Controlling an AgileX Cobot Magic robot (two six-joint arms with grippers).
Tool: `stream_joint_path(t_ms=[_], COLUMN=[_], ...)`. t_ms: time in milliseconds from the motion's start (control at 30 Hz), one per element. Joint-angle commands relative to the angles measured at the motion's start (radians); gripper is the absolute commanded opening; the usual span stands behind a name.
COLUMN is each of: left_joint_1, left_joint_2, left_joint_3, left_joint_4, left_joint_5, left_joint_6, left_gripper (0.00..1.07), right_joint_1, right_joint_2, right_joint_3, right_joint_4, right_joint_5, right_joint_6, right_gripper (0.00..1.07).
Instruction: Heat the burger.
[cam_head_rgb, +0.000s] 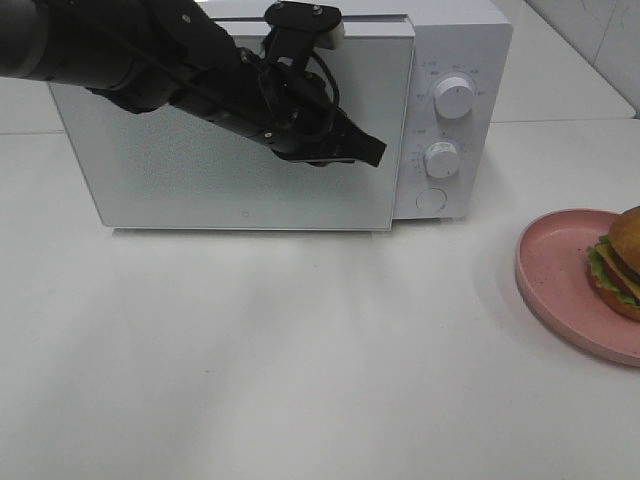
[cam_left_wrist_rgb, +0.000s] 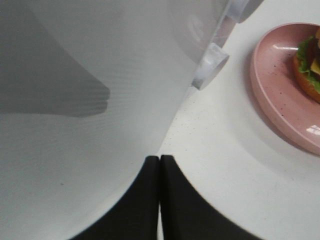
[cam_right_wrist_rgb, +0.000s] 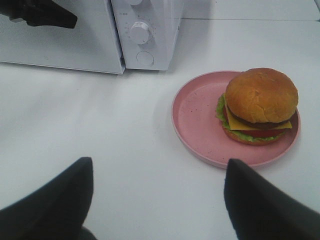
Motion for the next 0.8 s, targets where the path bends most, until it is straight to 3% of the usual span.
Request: stream_joint_path(t_ms=[33, 333, 533, 667, 733, 800], left_joint_1=[0.015, 0.015, 0.015, 0.015, 0.015, 0.015], left_joint_2=[0.030, 0.107, 0.110, 0.105, 0.086, 0.080], left_joint_3=[-0.066, -0.185, -0.190, -0.190, -0.190, -0.190], left_joint_4=[0.018, 0.019, 0.027, 0.059, 0.139, 0.155], left_joint_5=[-0.094, -0.088, -0.021, 0.059, 0.166, 0.189], left_joint_6=[0.033, 0.033, 0.034, 0.034, 0.030, 0.030], left_gripper=[0.00, 0.00, 0.00, 0.00, 0.00, 0.00], right_joint_1=[-0.002, -0.002, -0.002, -0.002, -0.002, -0.002], right_joint_2=[-0.027, -0.027, -0.027, -0.027, -0.027, -0.027], right_joint_3=[0.002, 0.002, 0.002, 0.002, 0.002, 0.002], right_joint_4=[0.002, 0.002, 0.002, 0.002, 0.002, 0.002], right_joint_5=[-0.014, -0.014, -0.014, -0.014, -0.014, -0.014], right_joint_6=[-0.001, -0.001, -0.001, -0.001, -0.001, -0.001], right_gripper=[0.69, 0.69, 0.69, 0.69, 0.69, 0.69])
